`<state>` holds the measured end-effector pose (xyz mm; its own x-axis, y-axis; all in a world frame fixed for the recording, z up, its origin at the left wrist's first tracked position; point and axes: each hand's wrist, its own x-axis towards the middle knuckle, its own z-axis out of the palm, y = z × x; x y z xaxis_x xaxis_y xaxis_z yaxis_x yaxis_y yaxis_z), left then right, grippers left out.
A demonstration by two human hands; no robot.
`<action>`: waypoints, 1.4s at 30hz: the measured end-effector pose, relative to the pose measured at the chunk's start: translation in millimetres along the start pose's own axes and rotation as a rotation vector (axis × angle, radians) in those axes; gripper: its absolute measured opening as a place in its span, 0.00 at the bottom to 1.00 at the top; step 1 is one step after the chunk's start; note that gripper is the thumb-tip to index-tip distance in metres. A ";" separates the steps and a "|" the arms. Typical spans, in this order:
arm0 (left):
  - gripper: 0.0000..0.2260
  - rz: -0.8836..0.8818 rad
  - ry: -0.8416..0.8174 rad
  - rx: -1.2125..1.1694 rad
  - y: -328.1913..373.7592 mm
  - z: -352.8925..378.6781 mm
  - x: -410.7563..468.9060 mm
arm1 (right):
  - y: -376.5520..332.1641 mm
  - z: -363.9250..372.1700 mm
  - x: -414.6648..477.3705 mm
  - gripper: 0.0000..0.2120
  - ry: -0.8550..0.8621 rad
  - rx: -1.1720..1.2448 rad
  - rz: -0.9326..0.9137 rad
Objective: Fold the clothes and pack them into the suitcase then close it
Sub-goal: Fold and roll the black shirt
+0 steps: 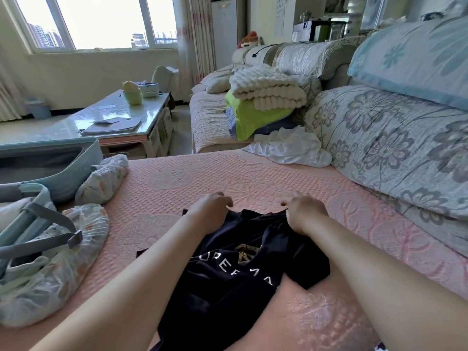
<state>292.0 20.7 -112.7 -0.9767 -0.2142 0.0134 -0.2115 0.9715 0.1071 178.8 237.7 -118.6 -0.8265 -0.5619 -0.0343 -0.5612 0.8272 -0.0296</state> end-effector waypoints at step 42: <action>0.37 -0.090 -0.425 -0.067 28.1 20.2 -8.6 | -35.5 34.0 41.8 0.45 -0.333 -0.054 -0.246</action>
<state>293.8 52.0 -129.9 -0.8854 -0.2234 -0.4076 -0.3076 0.9390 0.1536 165.8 184.7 -152.9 -0.6125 -0.7065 -0.3545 -0.7491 0.6620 -0.0251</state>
